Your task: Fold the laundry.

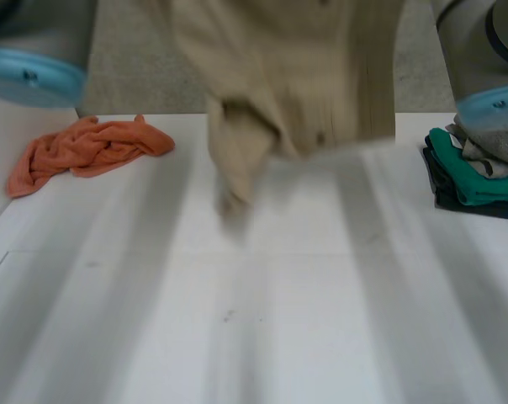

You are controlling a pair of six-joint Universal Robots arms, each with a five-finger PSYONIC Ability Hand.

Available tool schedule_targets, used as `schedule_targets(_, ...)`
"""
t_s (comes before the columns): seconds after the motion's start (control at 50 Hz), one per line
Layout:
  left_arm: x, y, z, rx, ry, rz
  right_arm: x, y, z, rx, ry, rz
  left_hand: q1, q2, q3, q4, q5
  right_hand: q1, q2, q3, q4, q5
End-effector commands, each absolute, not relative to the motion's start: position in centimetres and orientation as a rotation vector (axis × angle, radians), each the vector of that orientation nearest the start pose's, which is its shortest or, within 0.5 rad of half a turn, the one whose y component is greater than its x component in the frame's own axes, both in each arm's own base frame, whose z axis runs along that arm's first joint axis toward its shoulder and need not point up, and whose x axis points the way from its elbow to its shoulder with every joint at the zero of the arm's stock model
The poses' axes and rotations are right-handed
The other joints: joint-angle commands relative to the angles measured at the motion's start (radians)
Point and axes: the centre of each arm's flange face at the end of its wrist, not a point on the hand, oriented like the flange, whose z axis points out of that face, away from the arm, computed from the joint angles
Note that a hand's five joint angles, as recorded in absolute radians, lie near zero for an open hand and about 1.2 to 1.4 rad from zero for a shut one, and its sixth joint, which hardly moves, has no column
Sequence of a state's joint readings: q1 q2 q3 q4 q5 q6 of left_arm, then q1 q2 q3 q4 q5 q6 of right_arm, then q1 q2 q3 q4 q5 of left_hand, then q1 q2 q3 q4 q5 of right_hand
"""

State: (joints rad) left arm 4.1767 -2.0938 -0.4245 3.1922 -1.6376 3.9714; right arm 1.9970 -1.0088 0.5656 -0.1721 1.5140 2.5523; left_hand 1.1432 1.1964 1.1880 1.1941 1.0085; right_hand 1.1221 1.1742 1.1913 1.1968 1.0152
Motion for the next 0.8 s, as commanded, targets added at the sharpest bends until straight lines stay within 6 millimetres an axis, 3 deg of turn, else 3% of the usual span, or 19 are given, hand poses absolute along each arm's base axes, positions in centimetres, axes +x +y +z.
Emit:
schedule_targets(0.02, -31.1, -29.3, 47.2, 0.736, 1.111, -2.549, 31.5, -34.3, 43.8, -0.785, 1.091, -2.92, 0.253, 0.2, 0.208, 0.202, 0.213, 0.274, 0.222, 0.205, 0.199, 0.207)
schedule_targets(0.06, -30.8, -29.9, 45.6, 0.774, 1.195, -2.512, 31.3, -34.5, 42.6, -0.81, 1.165, -2.883, 0.253, 0.2, 0.208, 0.202, 0.213, 0.274, 0.222, 0.205, 0.199, 0.207)
schedule_targets(0.08, -30.6, -30.3, 43.8, 0.812, 1.283, -2.474, 31.2, -34.6, 42.0, -0.823, 1.204, -2.864, 0.253, 0.2, 0.208, 0.202, 0.213, 0.274, 0.222, 0.205, 0.199, 0.207)
schedule_targets(0.14, -30.3, -30.5, 40.8, 0.867, 1.426, -2.416, 30.7, -34.9, 38.2, -0.898, 1.393, -2.736, 0.253, 0.2, 0.208, 0.202, 0.213, 0.274, 0.222, 0.205, 0.199, 0.207)
schedule_targets(0.16, -30.3, -30.5, 38.5, 0.916, 1.524, -2.377, 30.4, -34.9, 35.9, -0.937, 1.492, -2.66, 0.253, 0.2, 0.208, 0.202, 0.213, 0.274, 0.222, 0.205, 0.199, 0.207)
schedule_targets(0.22, -30.4, -30.4, 34.4, 1.0, 1.678, -2.304, 30.0, -34.6, 32.0, -0.996, 1.633, -2.525, 0.253, 0.2, 0.208, 0.202, 0.213, 0.274, 0.222, 0.205, 0.199, 0.207)
schedule_targets(0.24, -30.5, -30.1, 31.7, 1.06, 1.777, -2.25, 29.8, -34.2, 29.2, -1.038, 1.715, -2.429, 0.253, 0.2, 0.208, 0.202, 0.213, 0.274, 0.222, 0.205, 0.199, 0.207)
schedule_targets(0.3, -30.7, -29.5, 27.4, 1.143, 1.918, -2.152, 29.6, -33.2, 25.1, -1.109, 1.82, -2.276, 0.253, 0.2, 0.208, 0.202, 0.213, 0.274, 0.222, 0.205, 0.199, 0.207)
schedule_targets(0.32, -30.7, -29.1, 24.3, 1.195, 2.012, -2.065, 29.5, -32.6, 22.3, -1.156, 1.879, -2.174, 0.253, 0.2, 0.208, 0.202, 0.213, 0.274, 0.222, 0.205, 0.199, 0.207)
schedule_targets(0.42, -30.1, -27.6, 17.7, 1.295, 2.198, -1.818, 28.2, -30.9, 16.0, -1.263, 2.045, -1.936, 0.253, 0.2, 0.208, 0.202, 0.213, 0.274, 0.222, 0.205, 0.199, 0.207)
schedule_targets(0.48, -29.6, -26.1, 16.2, 1.333, 2.268, -1.715, 27.3, -29.6, 14.3, -1.322, 2.129, -1.832, 0.253, 0.2, 0.208, 0.202, 0.213, 0.274, 0.222, 0.205, 0.199, 0.207)
schedule_targets(0.54, -29.2, -24.6, 16.3, 1.37, 2.295, -1.661, 26.6, -28.2, 13.9, -1.371, 2.19, -1.735, 0.253, 0.2, 0.208, 0.202, 0.213, 0.274, 0.222, 0.205, 0.199, 0.207)
schedule_targets(0.62, -28.4, -22.2, 17.6, 1.405, 2.333, -1.601, 25.3, -25.7, 15.7, -1.485, 2.269, -1.602, 0.253, 0.2, 0.208, 0.202, 0.213, 0.274, 0.222, 0.205, 0.199, 0.207)
schedule_targets(0.68, -27.5, -20.0, 17.9, 1.454, 2.384, -1.477, 23.6, -22.9, 17.4, -1.639, 2.335, -1.403, 0.253, 0.2, 0.208, 0.202, 0.213, 0.274, 0.222, 0.205, 0.199, 0.207)
schedule_targets(0.74, -26.8, -18.8, 18.1, 1.481, 2.441, -1.375, 22.8, -21.6, 17.8, -1.707, 2.354, -1.283, 0.253, 0.2, 0.208, 0.202, 0.213, 0.274, 0.222, 0.205, 0.199, 0.207)
schedule_targets(0.8, -26.4, -17.5, 18.4, 1.535, 2.499, -1.262, 22.0, -20.6, 17.9, -1.767, 2.367, -1.177, -0.2, -0.253, -0.245, -0.251, -0.24, 0.274, 0.222, 0.205, 0.199, 0.207)
